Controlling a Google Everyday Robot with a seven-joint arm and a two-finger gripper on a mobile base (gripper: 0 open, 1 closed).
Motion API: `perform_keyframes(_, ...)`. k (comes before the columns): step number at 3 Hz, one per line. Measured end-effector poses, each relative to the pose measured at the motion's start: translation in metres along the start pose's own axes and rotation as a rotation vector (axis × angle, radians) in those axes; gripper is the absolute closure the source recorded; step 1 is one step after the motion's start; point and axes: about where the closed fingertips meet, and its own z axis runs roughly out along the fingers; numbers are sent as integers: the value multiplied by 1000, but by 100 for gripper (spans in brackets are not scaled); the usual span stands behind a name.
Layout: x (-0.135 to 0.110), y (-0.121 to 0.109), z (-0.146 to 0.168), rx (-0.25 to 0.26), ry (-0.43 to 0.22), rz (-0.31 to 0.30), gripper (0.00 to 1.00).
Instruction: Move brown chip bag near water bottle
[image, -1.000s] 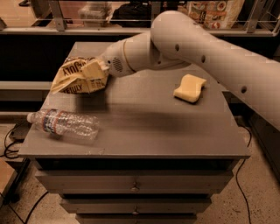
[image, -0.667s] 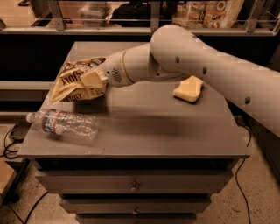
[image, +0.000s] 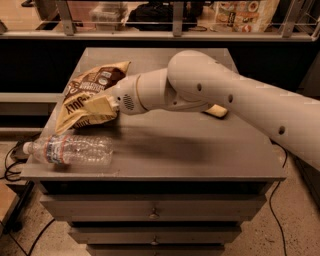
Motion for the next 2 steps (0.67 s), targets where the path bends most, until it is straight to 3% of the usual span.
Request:
perform_keyframes(1,-1,2,1,-3,1,-3,6)
perform_keyframes(2,-2,3,2,-5,2,-5,0)
